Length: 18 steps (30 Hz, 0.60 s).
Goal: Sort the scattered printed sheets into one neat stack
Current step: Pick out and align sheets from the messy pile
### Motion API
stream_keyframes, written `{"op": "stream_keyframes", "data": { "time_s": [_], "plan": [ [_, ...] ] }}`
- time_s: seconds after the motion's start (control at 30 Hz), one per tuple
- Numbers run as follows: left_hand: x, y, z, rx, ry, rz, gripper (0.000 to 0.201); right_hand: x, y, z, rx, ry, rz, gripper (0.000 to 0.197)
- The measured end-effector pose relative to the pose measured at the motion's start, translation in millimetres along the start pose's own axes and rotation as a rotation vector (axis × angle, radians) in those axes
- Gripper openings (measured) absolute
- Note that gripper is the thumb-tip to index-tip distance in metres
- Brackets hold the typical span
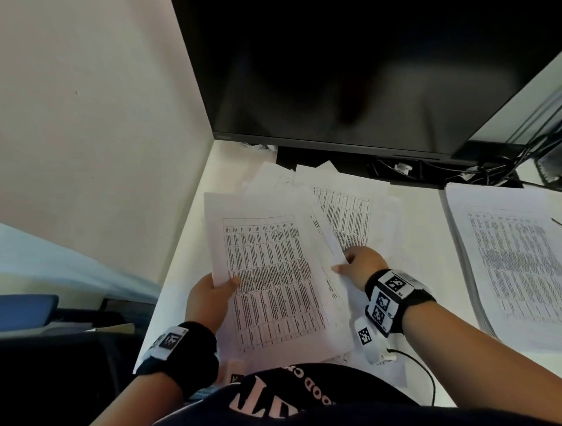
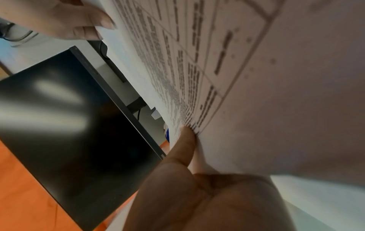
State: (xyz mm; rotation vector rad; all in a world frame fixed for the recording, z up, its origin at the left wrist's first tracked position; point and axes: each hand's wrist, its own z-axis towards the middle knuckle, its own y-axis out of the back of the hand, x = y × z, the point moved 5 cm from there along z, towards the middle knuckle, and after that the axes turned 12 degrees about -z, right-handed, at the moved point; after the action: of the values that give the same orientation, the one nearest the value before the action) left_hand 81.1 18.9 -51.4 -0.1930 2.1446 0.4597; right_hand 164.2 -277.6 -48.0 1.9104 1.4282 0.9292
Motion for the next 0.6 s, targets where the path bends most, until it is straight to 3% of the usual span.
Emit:
{"op": "stream_keyframes", "data": {
  "time_s": [0.07,0.13,0.23,0.3,0.5,0.6],
  "plan": [
    [-2,0,4,-0.007,-0.033,0.033,0.032,-6,3,-4,-0.041,0.0,0.1,0.013],
    [-8,3,6,-0.04,-0.096,0.047,0.04,-21,7,-8,-0.097,-0.044,0.252,0.013],
    [-24,8,3,-0.111,-0.194,0.011,0.02,-48,9,-15,-0.127,-0.11,0.403,0.023],
    [-35,6,-1,-0.101,-0.229,-0.037,0.014,-62,3,-18,-0.126,-0.128,0.558,0.017],
    [-53,-30,-4,0.06,-0.227,-0.087,0.036,-58,-5,-33,-0.084,-0.106,1.091,0.014],
    [-53,-47,-4,0.08,-0.197,-0.116,0.053,-41,-1,-43,-0.044,-0.011,1.137,0.024]
  ]
}}
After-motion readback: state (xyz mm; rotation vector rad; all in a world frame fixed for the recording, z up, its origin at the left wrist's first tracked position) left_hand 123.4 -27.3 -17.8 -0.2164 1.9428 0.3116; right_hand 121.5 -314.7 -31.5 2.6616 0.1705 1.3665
